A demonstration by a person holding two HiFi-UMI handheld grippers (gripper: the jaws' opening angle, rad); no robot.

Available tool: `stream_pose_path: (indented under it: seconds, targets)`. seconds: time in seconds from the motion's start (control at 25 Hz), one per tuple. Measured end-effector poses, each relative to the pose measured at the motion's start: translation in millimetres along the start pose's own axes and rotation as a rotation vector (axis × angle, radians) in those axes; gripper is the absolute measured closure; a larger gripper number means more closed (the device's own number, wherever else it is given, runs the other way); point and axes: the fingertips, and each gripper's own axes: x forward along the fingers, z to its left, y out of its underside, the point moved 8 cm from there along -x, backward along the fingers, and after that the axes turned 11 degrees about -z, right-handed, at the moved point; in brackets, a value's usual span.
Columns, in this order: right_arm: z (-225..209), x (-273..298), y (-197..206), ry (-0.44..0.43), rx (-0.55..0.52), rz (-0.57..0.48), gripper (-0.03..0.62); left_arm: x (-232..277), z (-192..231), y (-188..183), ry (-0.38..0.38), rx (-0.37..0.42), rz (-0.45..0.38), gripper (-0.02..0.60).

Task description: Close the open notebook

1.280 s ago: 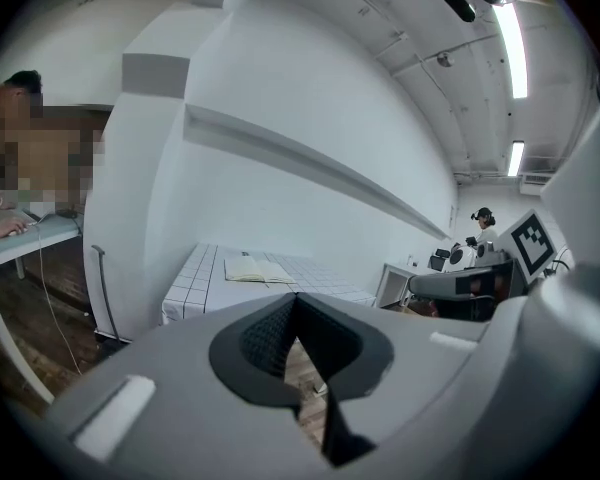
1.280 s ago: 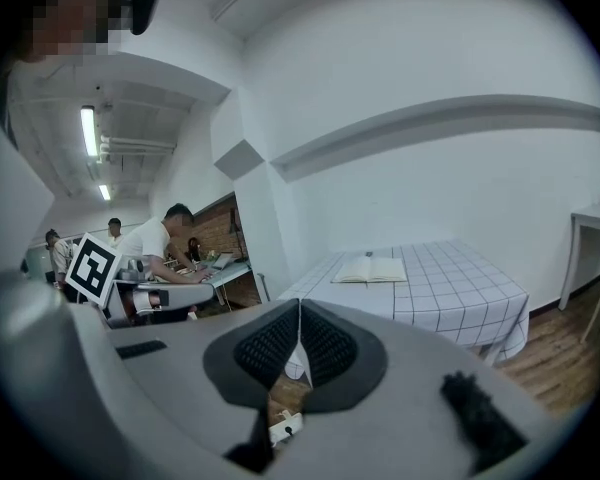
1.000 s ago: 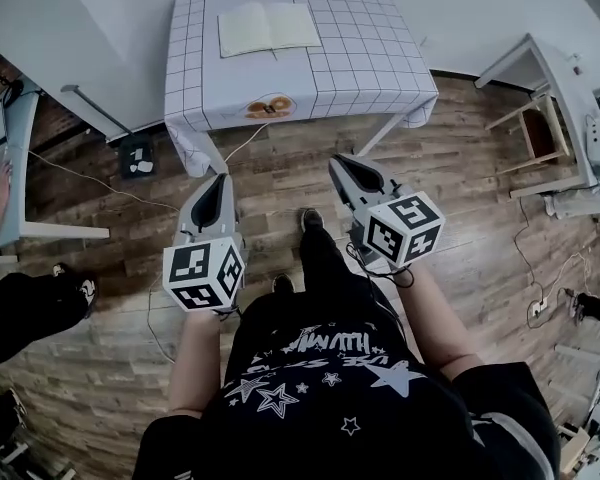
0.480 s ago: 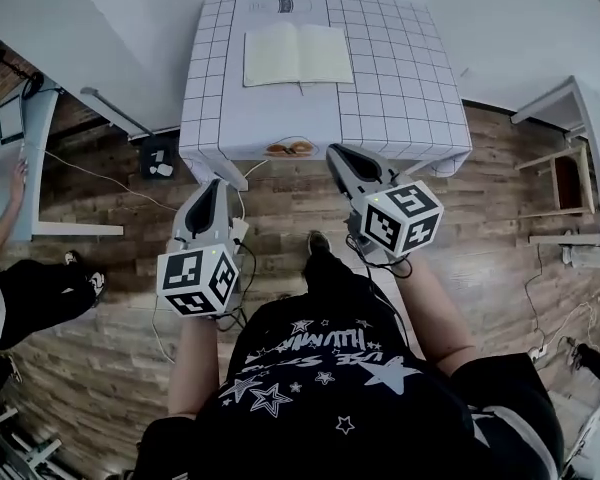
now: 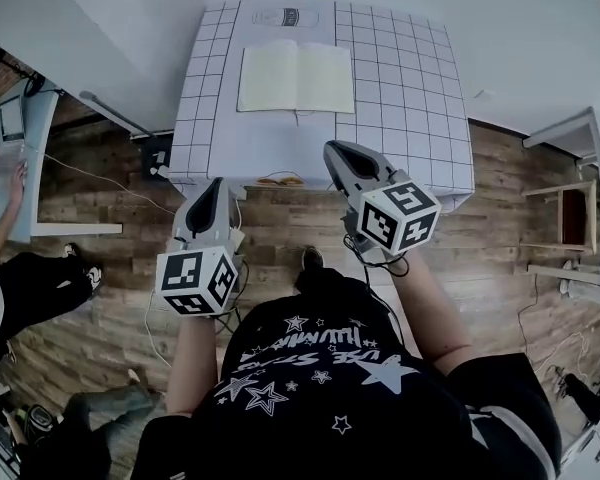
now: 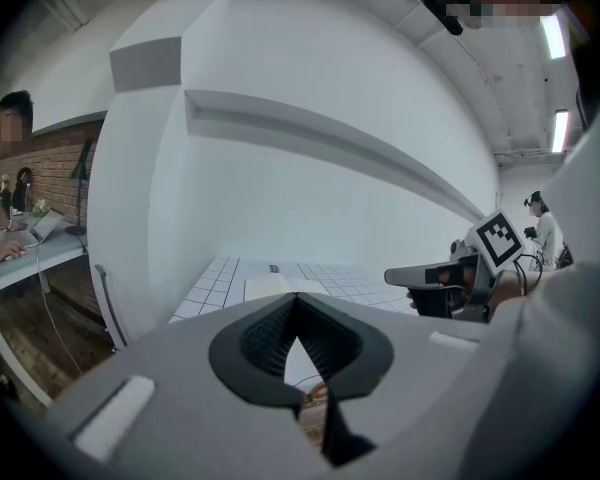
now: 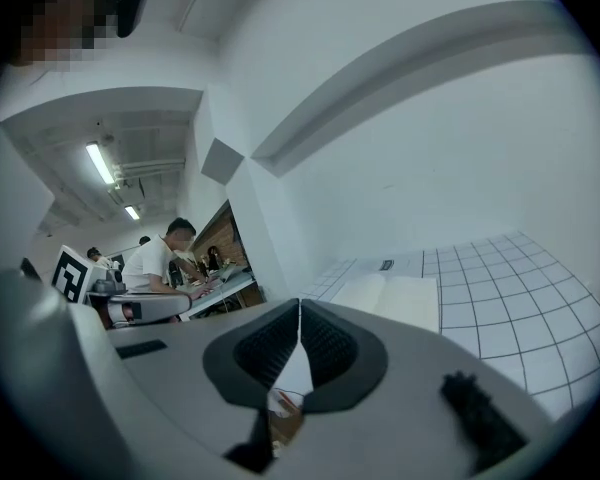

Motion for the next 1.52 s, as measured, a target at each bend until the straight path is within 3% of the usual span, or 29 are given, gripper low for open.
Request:
stream_pose_path:
  seconds: [0.32,0.48,0.68,0.88,1.08,1.52]
  targets:
    - [-35,41,2,-0.051,0.047,0.023,0.578,35,-4,-3,-0.064,0.026,0.024,0.572]
    - [-33,62,8,-0.081,0.07,0.031,0.577,40,5,-2,-0.076,0.064,0.043,0.572]
    - [-27,89,13,-0.103,0.071,0.065,0.577,53,31,-8,-0.09,0.051,0.029,0.572]
    - [-24,117,9,-0.088,0.045,0.085,0.578,84,62,-8,-0.05,0.01,0.032,0.572]
    - [-20,151,14,-0.052,0.015,0.107,0.577,115,91,-13,0.035,0.019,0.029,0.572]
    - [1,226,59,0.054,-0.045,0.294,0.573,144,170,-15,0.168,-0.082,0.023,0.572]
